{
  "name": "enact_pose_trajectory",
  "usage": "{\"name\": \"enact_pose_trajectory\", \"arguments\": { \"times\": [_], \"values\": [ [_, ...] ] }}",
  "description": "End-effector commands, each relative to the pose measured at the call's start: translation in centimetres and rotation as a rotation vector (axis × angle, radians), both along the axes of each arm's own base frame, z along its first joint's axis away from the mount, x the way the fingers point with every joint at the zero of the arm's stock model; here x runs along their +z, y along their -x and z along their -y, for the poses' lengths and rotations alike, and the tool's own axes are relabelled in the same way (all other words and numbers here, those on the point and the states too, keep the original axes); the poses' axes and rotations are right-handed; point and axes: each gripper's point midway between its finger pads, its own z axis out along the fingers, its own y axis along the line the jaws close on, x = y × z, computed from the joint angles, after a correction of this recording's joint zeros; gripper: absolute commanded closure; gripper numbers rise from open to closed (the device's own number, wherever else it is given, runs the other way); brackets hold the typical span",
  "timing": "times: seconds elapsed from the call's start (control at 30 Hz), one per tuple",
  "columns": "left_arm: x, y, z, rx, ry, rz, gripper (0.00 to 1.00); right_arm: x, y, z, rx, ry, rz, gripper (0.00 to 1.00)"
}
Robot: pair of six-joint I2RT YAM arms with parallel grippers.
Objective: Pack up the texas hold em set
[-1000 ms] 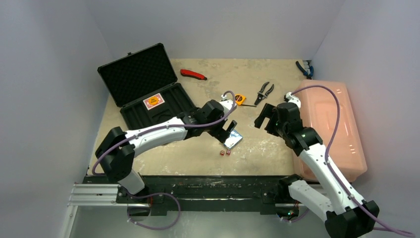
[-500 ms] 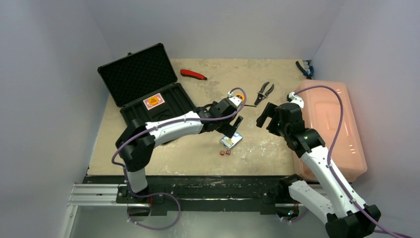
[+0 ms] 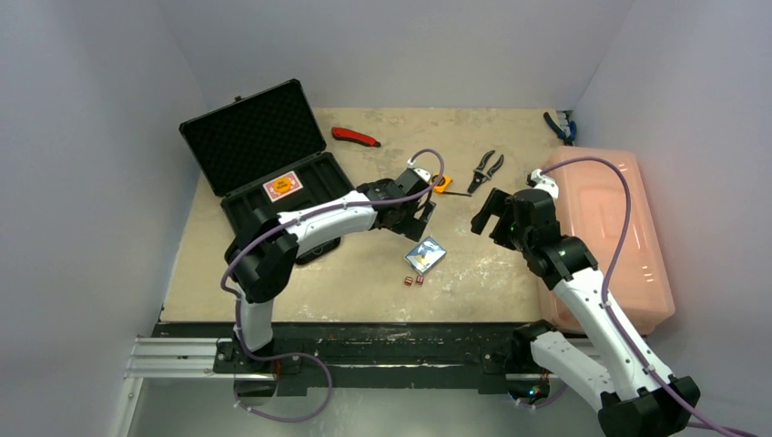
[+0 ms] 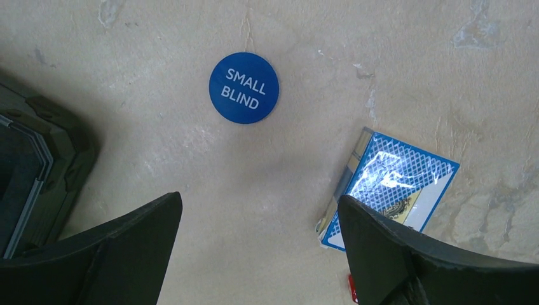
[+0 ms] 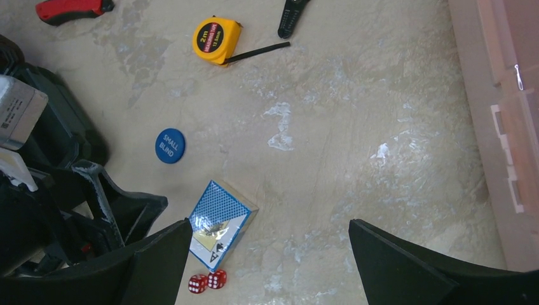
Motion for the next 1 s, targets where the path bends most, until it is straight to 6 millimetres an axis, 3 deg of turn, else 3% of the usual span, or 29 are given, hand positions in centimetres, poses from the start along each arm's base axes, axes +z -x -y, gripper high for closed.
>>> {"name": "enact_pose_trajectory", "arguments": {
  "times": [0.0,0.73,0.97],
  "values": [
    [1.0,-1.7,1.3,0.027,0.063,0.002,0.08,0.4,-0.2,0.0,0.004,0.001,0.026,0.01],
    [-2.0,-5.8,1.7,0.122,0.084,-0.132,0.25,0.0,-0.3,-0.5,0.024,-0.006,0.018,0.01],
    [-3.3,-6.2,1.2,0.157,0.027,-0.176,0.39,-0.3,-0.4,-0.5,0.026,-0.005,0.009,0.01]
  ]
}}
